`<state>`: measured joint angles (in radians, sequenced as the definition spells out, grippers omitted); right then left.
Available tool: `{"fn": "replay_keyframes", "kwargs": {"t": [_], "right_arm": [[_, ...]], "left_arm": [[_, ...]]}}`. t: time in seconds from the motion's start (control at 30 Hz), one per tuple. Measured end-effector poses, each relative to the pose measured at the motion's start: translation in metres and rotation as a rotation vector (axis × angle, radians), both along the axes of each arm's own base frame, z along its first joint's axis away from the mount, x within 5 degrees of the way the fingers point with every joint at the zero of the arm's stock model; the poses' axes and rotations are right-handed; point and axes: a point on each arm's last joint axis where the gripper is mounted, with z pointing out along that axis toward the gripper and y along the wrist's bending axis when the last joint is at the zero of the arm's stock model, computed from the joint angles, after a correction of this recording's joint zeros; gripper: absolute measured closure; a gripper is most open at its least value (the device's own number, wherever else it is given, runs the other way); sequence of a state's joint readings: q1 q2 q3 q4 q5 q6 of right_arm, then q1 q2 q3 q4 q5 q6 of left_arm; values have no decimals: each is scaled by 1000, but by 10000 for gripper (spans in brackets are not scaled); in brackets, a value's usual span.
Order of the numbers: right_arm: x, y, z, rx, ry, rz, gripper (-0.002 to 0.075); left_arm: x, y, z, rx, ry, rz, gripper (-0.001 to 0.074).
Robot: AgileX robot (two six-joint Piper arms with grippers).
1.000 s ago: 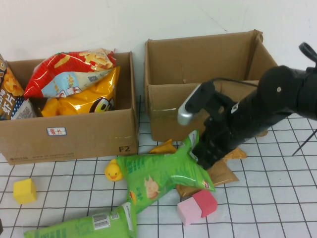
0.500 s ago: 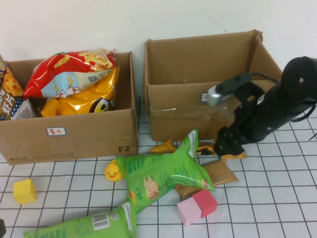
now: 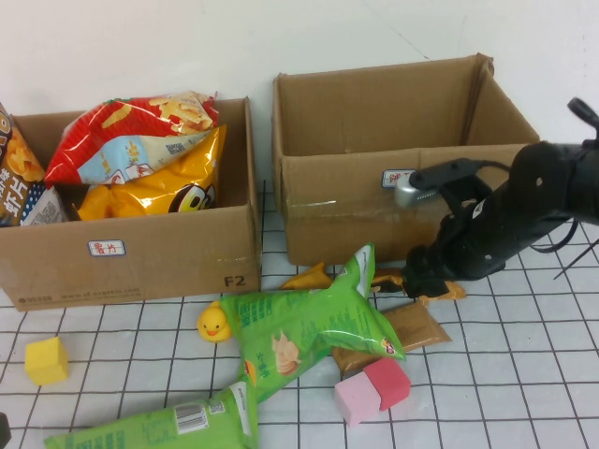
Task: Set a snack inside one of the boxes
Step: Pick up the biscuit
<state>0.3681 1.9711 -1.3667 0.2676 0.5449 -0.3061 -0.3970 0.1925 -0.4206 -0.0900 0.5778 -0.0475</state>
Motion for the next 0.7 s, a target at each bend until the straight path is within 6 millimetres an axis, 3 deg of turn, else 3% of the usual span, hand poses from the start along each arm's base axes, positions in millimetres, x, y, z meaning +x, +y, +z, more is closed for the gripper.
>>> {"fn": "replay_keyframes", "kwargs": {"t": [0.7], "right_arm": [[11, -5, -27, -34, 14, -156, 237]], "left_arm": [[1, 3, 0, 53, -22, 20, 736]]}}
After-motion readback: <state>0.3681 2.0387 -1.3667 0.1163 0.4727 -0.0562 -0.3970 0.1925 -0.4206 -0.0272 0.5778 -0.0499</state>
